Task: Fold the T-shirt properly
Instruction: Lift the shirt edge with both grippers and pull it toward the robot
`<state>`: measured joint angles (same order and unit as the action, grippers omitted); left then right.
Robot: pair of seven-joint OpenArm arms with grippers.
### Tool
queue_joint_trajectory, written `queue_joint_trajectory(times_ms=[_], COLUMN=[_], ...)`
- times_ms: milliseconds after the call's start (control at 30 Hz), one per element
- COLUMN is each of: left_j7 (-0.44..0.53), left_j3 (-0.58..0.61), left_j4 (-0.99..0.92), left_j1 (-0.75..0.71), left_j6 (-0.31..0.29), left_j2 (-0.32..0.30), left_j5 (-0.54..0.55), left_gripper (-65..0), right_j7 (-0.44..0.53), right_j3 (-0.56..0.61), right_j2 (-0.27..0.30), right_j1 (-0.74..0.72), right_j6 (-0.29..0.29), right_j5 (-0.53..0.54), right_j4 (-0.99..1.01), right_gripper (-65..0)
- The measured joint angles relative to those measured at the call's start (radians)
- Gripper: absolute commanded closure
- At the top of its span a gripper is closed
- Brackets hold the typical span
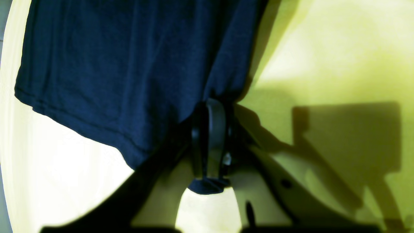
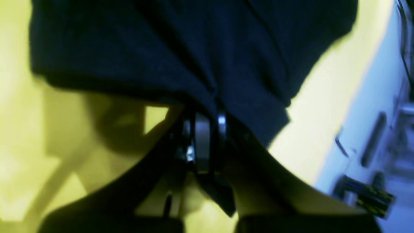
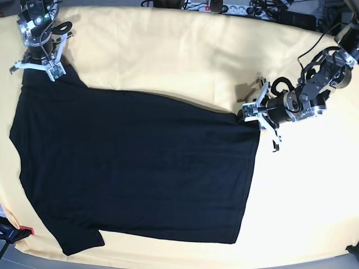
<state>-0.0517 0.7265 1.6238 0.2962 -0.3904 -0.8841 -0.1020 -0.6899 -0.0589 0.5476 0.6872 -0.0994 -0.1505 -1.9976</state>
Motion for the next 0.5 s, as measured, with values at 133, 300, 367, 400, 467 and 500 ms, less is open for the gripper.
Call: queue_joint_trajectory(times_ms=[133, 300, 367, 400, 467, 500], left_j7=[-0.034, -0.164, -0.197, -0.210, -0.228, -0.231], left_j3=[0.000, 0.000, 0.000, 0.000, 0.000, 0.000], left_j4=[0.094, 0.225, 0.259, 0.274, 0.305, 0.324], left_j1=[0.000, 0.000, -0.001, -0.003, -0.003, -0.005], left_j6=[-0.001, -0.042, -0.101, -0.123, -0.165, -0.195], left_j2=[-0.048, -0.128, -0.164, -0.185, -0.231, -0.256], left_j5=[0.009, 0.150, 0.204, 0.229, 0.277, 0.298], left_gripper=[0.0, 0.0, 0.0, 0.0, 0.0, 0.0], right_j7=[-0.070, -0.085, -0.097, -0.096, -0.092, -0.093], right_j3=[-0.001, -0.002, -0.002, -0.002, -0.002, -0.002], right_j2=[0.003, 0.021, 0.024, 0.026, 0.029, 0.028], right_j1=[0.014, 0.124, 0.167, 0.190, 0.243, 0.272], right_j6=[0.007, -0.012, -0.012, -0.009, -0.008, -0.009], right_j5=[-0.023, -0.021, -0.034, -0.048, -0.074, -0.090], right_j4=[-0.121, -0.224, -0.254, -0.262, -0.269, -0.269], right_gripper=[0.0, 0.0, 0.0, 0.0, 0.0, 0.0])
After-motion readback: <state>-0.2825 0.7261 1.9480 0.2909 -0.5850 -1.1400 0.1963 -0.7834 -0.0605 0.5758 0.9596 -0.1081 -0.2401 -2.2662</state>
